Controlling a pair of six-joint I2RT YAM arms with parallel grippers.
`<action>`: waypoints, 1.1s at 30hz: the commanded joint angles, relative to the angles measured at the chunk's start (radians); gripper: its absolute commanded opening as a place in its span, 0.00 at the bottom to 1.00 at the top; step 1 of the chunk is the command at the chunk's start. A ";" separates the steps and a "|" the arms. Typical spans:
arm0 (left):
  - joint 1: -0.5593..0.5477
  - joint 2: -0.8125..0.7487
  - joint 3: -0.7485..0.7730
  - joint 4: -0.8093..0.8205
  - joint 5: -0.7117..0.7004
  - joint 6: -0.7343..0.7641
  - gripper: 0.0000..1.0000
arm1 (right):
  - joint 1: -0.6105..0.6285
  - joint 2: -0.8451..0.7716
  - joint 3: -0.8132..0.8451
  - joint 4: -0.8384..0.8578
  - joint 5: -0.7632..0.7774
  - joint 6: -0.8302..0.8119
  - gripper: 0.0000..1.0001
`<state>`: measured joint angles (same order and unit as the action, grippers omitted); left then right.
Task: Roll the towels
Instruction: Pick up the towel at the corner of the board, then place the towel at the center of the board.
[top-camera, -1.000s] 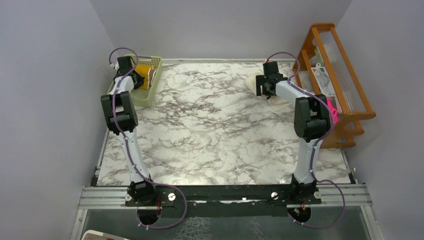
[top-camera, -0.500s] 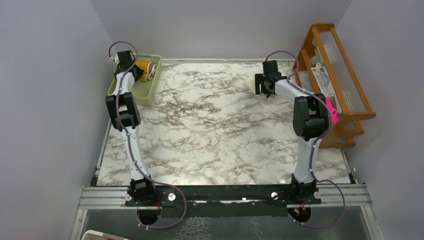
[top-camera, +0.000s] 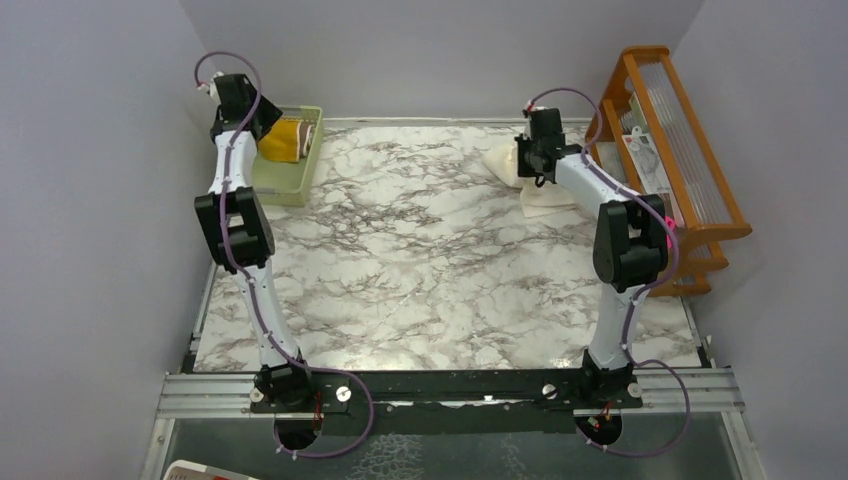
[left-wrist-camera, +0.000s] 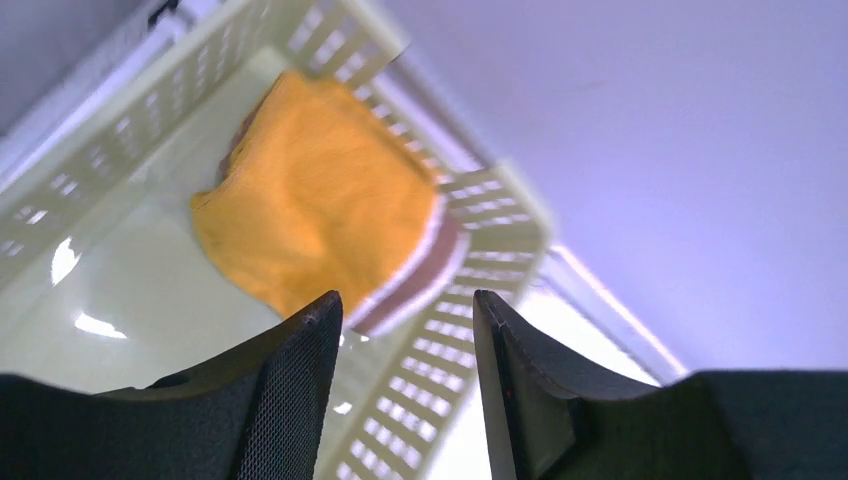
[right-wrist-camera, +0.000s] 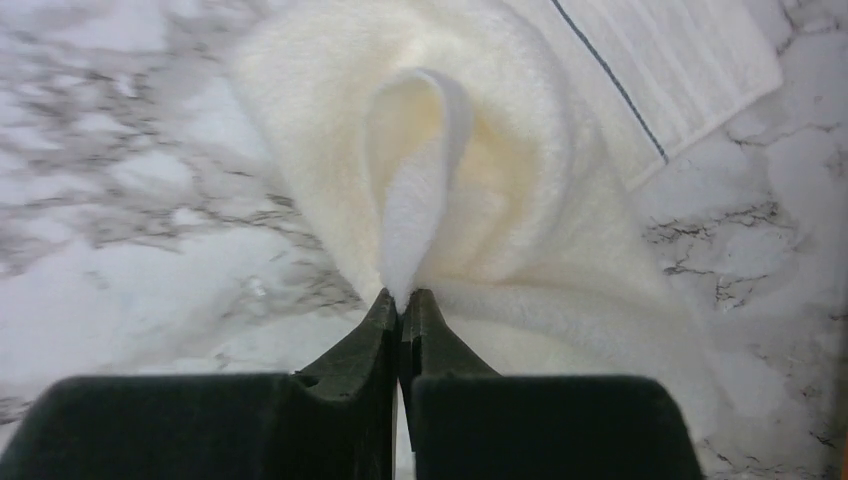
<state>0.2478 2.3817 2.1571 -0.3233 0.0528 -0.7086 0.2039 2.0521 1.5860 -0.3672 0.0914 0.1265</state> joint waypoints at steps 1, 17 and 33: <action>-0.004 -0.293 -0.077 0.033 0.098 0.000 0.54 | 0.163 -0.146 0.107 -0.014 -0.089 0.008 0.01; -0.096 -0.871 -0.648 0.008 0.239 0.113 0.54 | -0.044 -0.442 -0.266 0.065 -0.190 0.179 0.60; -0.468 -1.093 -1.342 0.115 0.043 0.160 0.60 | 0.056 -0.468 -0.513 0.166 -0.129 0.172 0.89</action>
<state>-0.2180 1.3750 0.8307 -0.2497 0.1719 -0.5888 0.2604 1.5135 1.0573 -0.2428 -0.0650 0.3084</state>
